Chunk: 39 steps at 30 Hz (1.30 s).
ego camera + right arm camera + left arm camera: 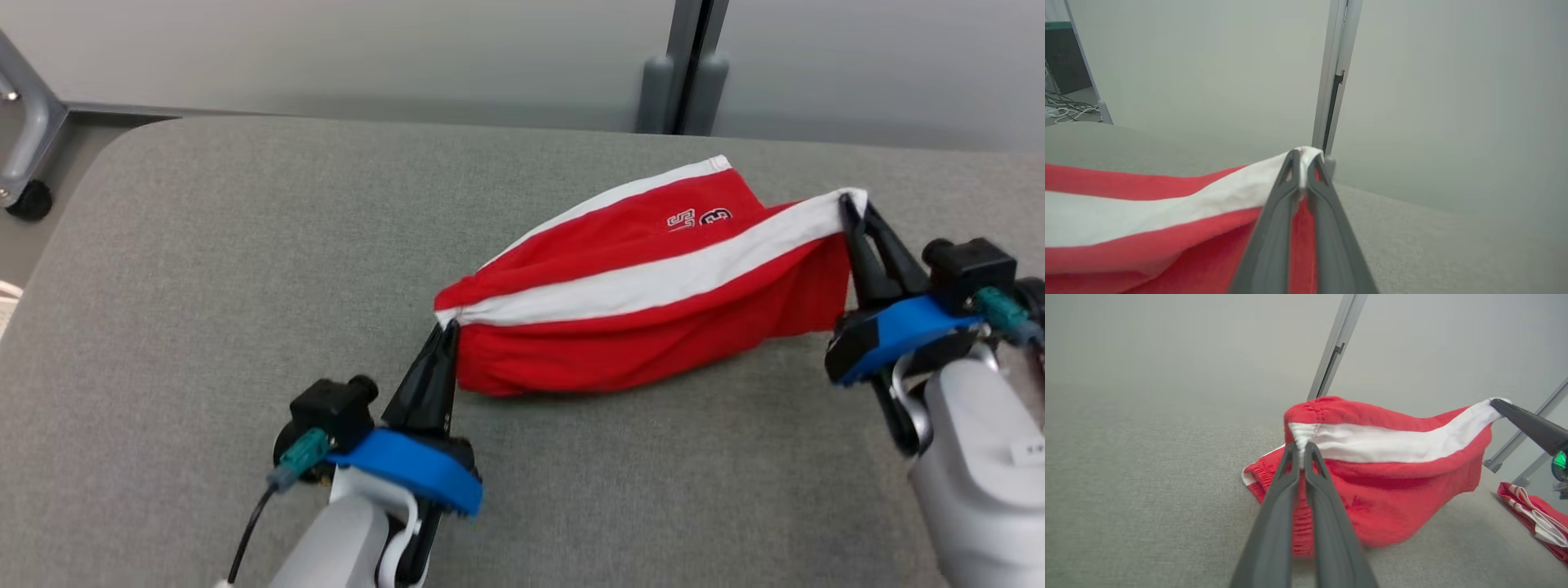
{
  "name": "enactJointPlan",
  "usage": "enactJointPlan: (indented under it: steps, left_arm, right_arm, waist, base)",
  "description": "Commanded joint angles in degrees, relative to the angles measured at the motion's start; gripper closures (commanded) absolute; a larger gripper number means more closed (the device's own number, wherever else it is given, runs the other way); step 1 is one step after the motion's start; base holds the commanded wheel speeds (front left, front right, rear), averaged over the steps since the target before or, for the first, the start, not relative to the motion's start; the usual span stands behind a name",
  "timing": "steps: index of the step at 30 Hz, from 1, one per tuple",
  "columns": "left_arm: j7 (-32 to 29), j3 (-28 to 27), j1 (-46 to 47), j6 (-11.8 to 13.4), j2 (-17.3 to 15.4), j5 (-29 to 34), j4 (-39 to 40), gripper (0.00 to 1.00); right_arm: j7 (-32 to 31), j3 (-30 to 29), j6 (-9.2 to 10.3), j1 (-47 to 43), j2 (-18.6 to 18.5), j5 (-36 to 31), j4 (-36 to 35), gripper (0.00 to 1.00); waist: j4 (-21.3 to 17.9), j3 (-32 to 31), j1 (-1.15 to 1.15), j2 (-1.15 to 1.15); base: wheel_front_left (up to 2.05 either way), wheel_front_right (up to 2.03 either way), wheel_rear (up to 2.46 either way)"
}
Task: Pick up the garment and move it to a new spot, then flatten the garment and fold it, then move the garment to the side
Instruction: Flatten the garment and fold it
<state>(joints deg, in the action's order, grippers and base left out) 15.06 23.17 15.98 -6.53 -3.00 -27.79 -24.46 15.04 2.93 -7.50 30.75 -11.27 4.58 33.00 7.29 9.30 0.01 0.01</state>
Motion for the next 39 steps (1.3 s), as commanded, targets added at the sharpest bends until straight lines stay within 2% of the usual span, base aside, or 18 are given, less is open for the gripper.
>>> enactJointPlan:
  steps: [1,10,15,20,21,22,23,24,25,31,35,39]
  left_arm:
    - [0.1,0.6,2.1,0.3,0.2,-0.6,-0.2,1.0]
    - [0.1,6.6,14.4,2.7,0.1,-8.3,-2.3,1.0]
    - [0.1,8.6,18.6,4.6,0.1,-12.2,-2.7,1.0]
    - [0.1,9.7,21.0,6.0,0.1,-14.9,-3.1,1.0]
    - [0.1,9.7,21.2,6.2,0.1,-15.2,-3.2,1.0]
    - [0.1,9.8,21.3,6.5,0.1,-15.3,-3.1,1.0]
    - [0.1,9.7,21.2,6.8,0.1,-15.4,-2.8,0.76]
    - [0.1,10.1,20.8,7.2,0.1,-15.7,-3.1,0.06]
    - [0.1,10.2,20.5,7.4,0.1,-15.7,-3.2,0.0]
    - [0.1,8.5,18.4,9.3,0.1,-14.0,-3.6,0.0]
    - [0.1,6.9,16.6,9.9,0.1,-12.0,-2.9,0.0]
    - [0.1,4.8,14.2,10.4,0.1,-10.6,-1.7,0.0]
  right_arm:
    - [0.2,-0.3,0.01,2.0,-0.8,-0.4,0.8,1.0]
    - [0.2,-0.3,0.01,18.4,-4.4,-5.7,10.4,1.0]
    - [0.2,-1.3,0.01,24.1,-5.4,-9.7,15.6,1.0]
    - [0.2,-3.5,0.01,27.3,-5.2,-12.8,17.8,0.99]
    - [0.2,-4.1,0.01,27.7,-4.9,-13.4,18.2,0.73]
    - [0.2,-4.6,0.01,28.1,-4.5,-13.9,18.6,0.36]
    - [0.2,-5.0,0.01,28.3,-4.2,-14.5,19.5,0.0]
    - [0.2,-5.6,0.01,28.8,-3.8,-14.6,19.7,0.0]
    - [0.2,-6.0,0.01,29.2,-3.7,-15.0,19.8,0.0]
    - [0.2,-9.2,0.01,27.7,-2.3,-13.5,20.9,0.0]
    - [0.2,-7.5,0.01,25.3,-2.3,-11.0,23.9,0.0]
    - [-0.7,-4.5,0.01,24.6,-2.5,-8.5,31.1,0.0]
  waist:
    - [2.8,3.3,-0.01,-0.01]
    - [5.6,12.7,-0.01,-0.01]
    - [7.0,16.4,-0.01,-0.01]
    - [7.9,18.8,-0.01,-0.01]
    - [8.0,19.0,-0.01,-0.01]
    - [8.0,19.2,-0.01,-0.01]
    - [8.0,19.4,-0.01,-0.01]
    - [7.9,19.5,-0.01,-0.01]
    - [7.9,19.6,-0.01,-0.01]
    - [7.0,19.0,-0.01,-0.01]
    - [6.6,18.2,-0.01,-0.01]
    - [6.1,17.5,-0.01,-0.01]
  base:
    - [0.0,0.0,0.0]
    - [0.0,0.0,0.0]
    - [0.0,0.0,0.0]
    - [0.0,0.0,0.0]
    - [0.0,0.0,0.0]
    - [0.0,0.0,0.0]
    - [0.0,0.0,0.0]
    - [0.0,0.0,0.0]
    - [0.0,0.0,0.0]
    - [0.0,0.0,0.0]
    - [0.0,0.0,0.0]
    - [0.0,0.0,0.0]
